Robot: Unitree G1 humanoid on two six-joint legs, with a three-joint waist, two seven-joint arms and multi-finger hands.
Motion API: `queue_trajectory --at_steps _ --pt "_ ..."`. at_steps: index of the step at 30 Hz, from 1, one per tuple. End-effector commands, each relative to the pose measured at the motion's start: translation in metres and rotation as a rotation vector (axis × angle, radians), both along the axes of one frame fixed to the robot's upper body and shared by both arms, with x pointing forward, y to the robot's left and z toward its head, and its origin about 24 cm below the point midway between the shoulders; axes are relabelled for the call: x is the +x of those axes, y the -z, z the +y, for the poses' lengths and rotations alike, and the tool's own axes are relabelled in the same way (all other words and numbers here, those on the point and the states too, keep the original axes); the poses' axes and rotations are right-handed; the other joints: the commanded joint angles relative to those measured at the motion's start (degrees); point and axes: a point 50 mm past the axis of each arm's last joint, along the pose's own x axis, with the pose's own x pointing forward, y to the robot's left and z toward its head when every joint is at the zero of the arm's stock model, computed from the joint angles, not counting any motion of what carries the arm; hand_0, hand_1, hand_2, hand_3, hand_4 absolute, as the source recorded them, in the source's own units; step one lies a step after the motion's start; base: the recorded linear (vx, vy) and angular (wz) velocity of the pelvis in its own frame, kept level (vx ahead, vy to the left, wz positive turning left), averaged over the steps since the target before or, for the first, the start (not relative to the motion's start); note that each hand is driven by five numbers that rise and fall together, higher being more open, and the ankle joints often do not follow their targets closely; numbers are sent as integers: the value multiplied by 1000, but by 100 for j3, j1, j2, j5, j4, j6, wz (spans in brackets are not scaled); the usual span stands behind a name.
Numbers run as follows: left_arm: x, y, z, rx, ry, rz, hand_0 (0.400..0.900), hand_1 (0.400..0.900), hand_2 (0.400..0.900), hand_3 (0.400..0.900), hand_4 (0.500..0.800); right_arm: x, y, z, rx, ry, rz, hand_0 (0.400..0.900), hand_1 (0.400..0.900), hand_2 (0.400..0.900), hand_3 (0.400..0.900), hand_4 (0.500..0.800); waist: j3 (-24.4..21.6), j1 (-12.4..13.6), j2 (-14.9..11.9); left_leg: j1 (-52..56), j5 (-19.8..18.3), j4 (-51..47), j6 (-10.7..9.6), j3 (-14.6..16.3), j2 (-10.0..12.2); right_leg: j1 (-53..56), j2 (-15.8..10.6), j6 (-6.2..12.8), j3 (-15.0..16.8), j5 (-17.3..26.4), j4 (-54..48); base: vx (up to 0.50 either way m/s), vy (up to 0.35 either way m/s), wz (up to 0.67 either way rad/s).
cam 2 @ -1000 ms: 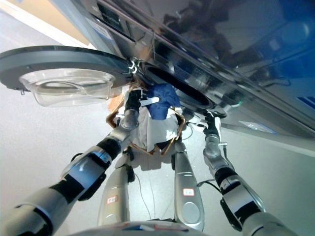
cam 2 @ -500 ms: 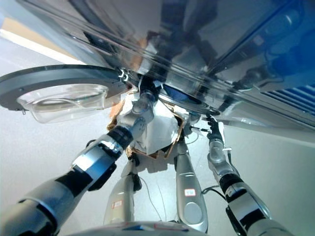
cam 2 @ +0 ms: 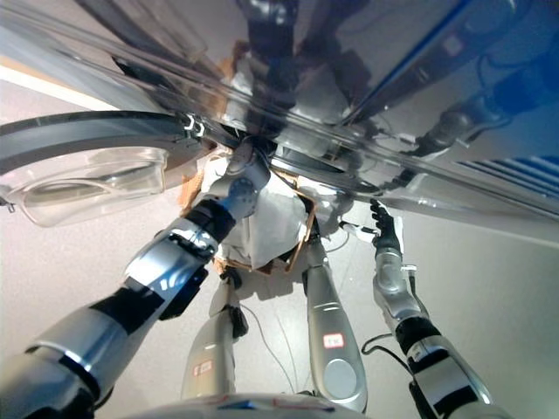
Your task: Put the clothes in the basket into the washing machine.
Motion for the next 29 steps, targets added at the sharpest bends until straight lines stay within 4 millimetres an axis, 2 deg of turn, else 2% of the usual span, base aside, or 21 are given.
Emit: queue_trajectory --at_steps 1,10,12,16,20,25,29 --pt "-6 -25 -37 -21 57 -106 900 900 900 900 800 -27 12 -26 -65 41 21 900 900 900 900 800 -938 -90 391 18 387 -393 -345 -460 332 82 265 252 -50 -81 197 10 1 6" --pt "-11 -13 -41 18 72 -107 900 900 900 900 800 -20 8 -20 -56 33 -1 900 900 900 900 800 -930 -5 396 -26 385 -385 -322 -518 291 102 236 251 -123 -61 186 0 6 6" --pt "-14 -3 -39 46 81 -107 900 900 900 900 800 -19 8 -19 -55 33 0 900 900 900 900 800 -921 34 388 -26 381 -372 -317 -537 282 125 229 251 -144 -60 177 -1 6 8" --pt "-24 37 -33 110 114 -54 900 900 900 900 800 -16 8 -13 -46 29 -2 900 900 900 900 800 -877 155 329 -37 335 -211 -282 -603 277 223 201 237 -207 -68 186 -6 -2 11" --pt "-31 74 -16 171 102 24 900 900 900 900 800 -8 6 -7 -41 15 -6 900 900 900 900 800 -813 265 236 -88 231 62 -253 -671 258 362 162 225 -276 -58 175 -17 20 13" --pt "-40 107 8 212 85 91 900 900 900 900 800 0 2 -3 -40 2 -12 900 900 900 900 800 -770 418 102 -126 133 297 -215 -781 249 580 96 220 -408 -49 124 -18 23 17" --pt "-47 126 19 266 82 139 900 900 900 900 800 3 3 0 -45 -15 2 900 900 900 900 800 -781 536 -2 -62 19 428 -162 -858 215 810 27 223 -530 -49 70 -2 29 15"
